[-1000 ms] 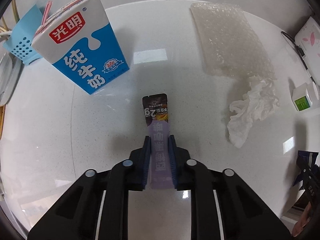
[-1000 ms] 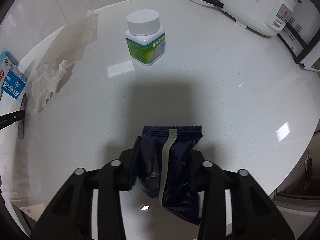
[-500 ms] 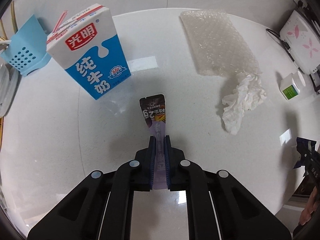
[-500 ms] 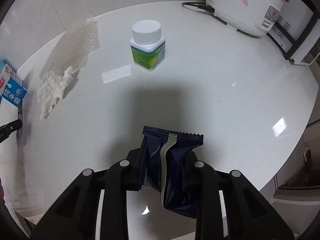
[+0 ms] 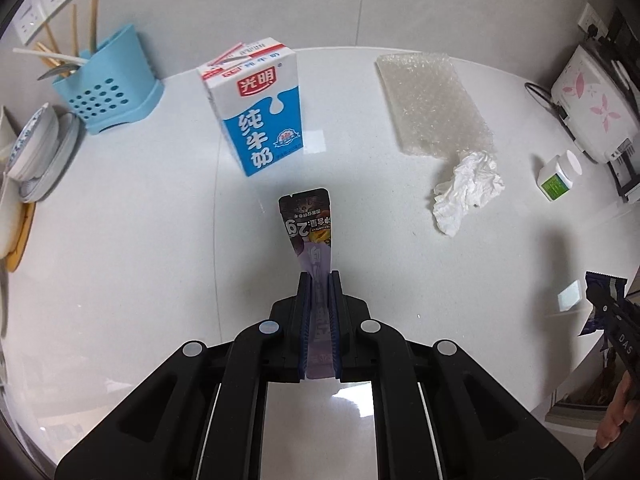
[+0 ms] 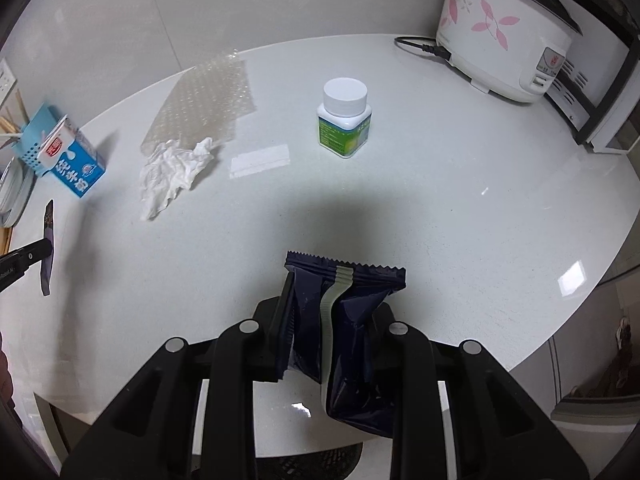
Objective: Collect trash
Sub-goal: 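Lift the blue bag and purple packet and carry them toward the bin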
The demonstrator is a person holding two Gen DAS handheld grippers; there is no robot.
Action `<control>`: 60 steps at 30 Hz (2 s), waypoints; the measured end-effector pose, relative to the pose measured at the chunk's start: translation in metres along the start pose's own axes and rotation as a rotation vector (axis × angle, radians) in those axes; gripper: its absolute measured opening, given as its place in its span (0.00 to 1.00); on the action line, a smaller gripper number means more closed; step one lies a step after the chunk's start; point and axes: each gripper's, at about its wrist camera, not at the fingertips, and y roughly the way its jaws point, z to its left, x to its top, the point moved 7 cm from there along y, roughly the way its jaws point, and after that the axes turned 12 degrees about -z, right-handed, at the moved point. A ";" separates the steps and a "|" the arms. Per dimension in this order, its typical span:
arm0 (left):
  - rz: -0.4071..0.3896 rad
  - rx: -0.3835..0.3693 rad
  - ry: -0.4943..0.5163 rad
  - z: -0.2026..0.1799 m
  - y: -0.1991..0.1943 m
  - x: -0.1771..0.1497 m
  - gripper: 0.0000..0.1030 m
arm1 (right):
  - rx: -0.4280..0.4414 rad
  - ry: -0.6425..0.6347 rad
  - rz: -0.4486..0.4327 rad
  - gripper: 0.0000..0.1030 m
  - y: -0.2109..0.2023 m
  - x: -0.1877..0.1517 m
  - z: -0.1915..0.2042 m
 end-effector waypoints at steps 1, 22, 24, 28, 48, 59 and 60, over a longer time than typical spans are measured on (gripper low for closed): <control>-0.003 0.001 -0.004 0.000 0.000 0.000 0.07 | 0.005 -0.004 0.000 0.24 -0.003 -0.001 0.000; -0.067 -0.015 -0.053 -0.022 -0.074 -0.048 0.07 | 0.112 -0.103 -0.080 0.24 -0.057 -0.014 0.014; -0.073 -0.017 -0.055 -0.025 -0.079 -0.052 0.07 | 0.123 -0.109 -0.083 0.24 -0.061 -0.017 0.015; -0.084 -0.025 -0.054 -0.034 -0.091 -0.061 0.07 | 0.143 -0.122 -0.088 0.24 -0.070 -0.026 0.018; -0.103 -0.075 -0.044 -0.068 -0.136 -0.118 0.07 | 0.211 -0.185 -0.114 0.24 -0.107 -0.067 0.027; -0.089 -0.113 -0.011 -0.082 -0.143 -0.151 0.07 | 0.233 -0.207 -0.087 0.24 -0.114 -0.101 0.030; -0.092 -0.116 -0.007 -0.083 -0.143 -0.153 0.07 | 0.235 -0.208 -0.086 0.24 -0.114 -0.103 0.031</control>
